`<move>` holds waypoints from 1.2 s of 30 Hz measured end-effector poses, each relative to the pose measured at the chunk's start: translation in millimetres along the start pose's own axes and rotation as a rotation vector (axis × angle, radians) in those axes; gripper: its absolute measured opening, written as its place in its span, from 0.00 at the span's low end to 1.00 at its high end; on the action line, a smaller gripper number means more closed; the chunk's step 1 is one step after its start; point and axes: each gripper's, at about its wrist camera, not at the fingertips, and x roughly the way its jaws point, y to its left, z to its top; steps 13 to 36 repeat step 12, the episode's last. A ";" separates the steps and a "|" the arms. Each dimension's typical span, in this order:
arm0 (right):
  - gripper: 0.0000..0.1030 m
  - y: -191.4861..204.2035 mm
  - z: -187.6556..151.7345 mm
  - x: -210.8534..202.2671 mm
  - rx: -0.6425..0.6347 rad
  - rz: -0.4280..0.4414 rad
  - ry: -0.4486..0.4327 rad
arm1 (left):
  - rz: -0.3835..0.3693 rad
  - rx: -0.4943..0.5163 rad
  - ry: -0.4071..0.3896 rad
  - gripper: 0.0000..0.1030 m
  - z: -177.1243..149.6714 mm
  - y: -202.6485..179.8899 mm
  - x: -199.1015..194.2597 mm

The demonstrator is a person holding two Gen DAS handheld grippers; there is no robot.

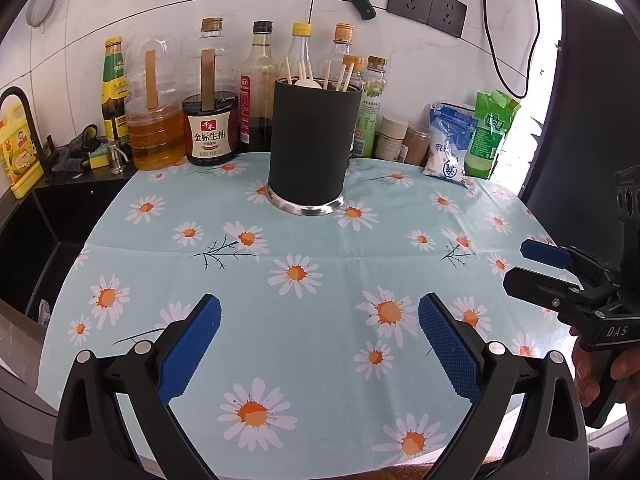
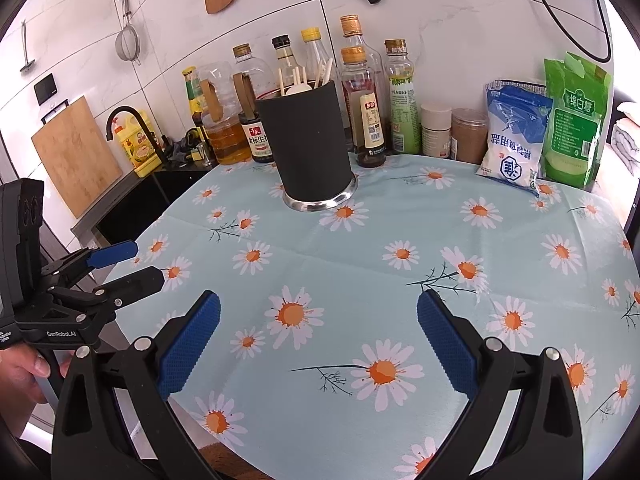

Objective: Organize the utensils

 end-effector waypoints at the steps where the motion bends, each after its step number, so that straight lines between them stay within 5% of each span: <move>1: 0.95 0.3 -0.5 -0.1 0.001 0.001 0.000 | -0.004 0.000 0.002 0.94 -0.1 0.3 0.0; 36: 0.95 2.3 -5.1 -0.7 0.008 0.003 0.013 | -0.007 -0.007 0.008 0.94 -1.4 1.3 -0.8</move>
